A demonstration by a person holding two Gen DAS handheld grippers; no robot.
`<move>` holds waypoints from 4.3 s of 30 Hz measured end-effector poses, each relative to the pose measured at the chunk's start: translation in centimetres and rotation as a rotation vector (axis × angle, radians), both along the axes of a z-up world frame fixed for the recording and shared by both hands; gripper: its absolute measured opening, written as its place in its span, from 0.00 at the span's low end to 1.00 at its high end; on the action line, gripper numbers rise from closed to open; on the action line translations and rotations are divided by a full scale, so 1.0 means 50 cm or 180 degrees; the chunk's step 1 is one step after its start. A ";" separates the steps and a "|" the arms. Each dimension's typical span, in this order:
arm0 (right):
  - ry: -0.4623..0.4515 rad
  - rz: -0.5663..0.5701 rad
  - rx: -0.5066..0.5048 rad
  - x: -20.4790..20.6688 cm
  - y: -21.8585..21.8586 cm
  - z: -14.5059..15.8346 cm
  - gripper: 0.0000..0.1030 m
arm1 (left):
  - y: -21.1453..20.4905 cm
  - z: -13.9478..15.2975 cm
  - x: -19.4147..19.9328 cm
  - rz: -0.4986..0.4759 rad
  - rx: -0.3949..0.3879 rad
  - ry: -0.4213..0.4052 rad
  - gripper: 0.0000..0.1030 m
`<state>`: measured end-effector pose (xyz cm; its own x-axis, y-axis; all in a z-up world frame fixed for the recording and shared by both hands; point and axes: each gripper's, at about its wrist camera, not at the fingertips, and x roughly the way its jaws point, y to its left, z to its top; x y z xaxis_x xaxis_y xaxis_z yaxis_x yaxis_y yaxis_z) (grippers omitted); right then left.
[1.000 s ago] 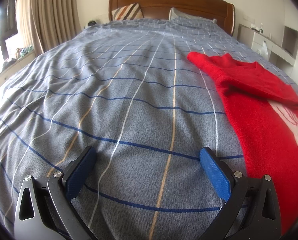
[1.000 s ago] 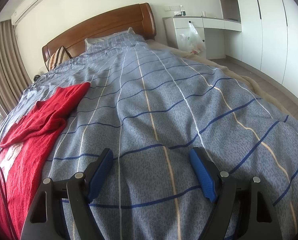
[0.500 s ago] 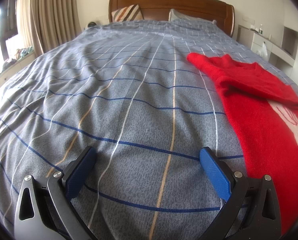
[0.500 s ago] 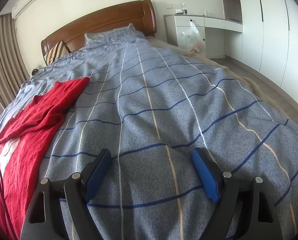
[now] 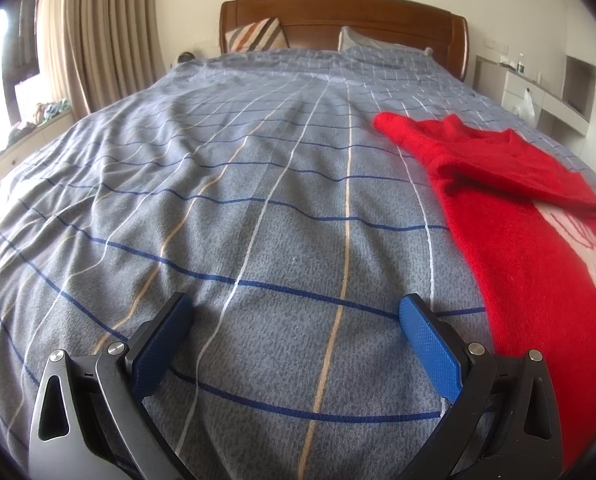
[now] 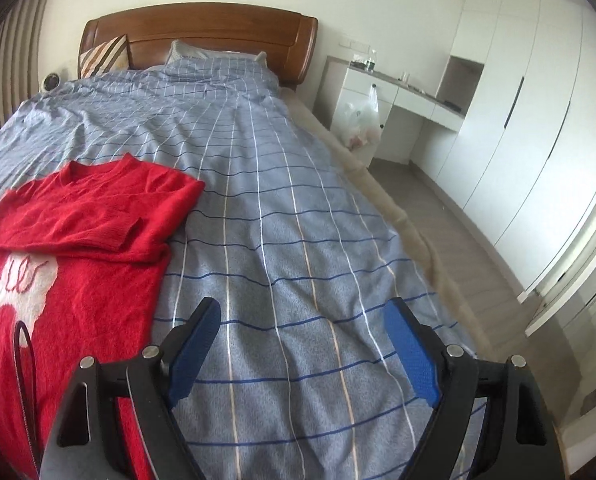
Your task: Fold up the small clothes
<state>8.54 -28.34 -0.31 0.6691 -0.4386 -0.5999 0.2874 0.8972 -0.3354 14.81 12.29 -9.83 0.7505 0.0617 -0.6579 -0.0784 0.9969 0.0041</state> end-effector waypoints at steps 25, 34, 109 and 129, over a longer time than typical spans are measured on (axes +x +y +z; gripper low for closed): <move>-0.0405 0.0170 -0.0283 -0.091 0.023 0.091 0.81 | -0.001 -0.005 -0.008 -0.0001 -0.0039 -0.0057 0.99; -0.0237 0.1901 0.0459 -0.181 0.050 0.173 0.85 | 0.009 0.093 -0.084 -0.0534 -0.0568 0.0189 0.98; 0.0207 0.1426 0.0978 0.154 0.130 -0.052 0.50 | -0.166 0.139 0.093 -0.0782 -0.0490 0.0324 0.82; 0.0029 0.0995 0.0243 -0.023 0.203 0.032 0.54 | -0.178 0.164 -0.062 -0.0625 -0.0318 0.0112 0.86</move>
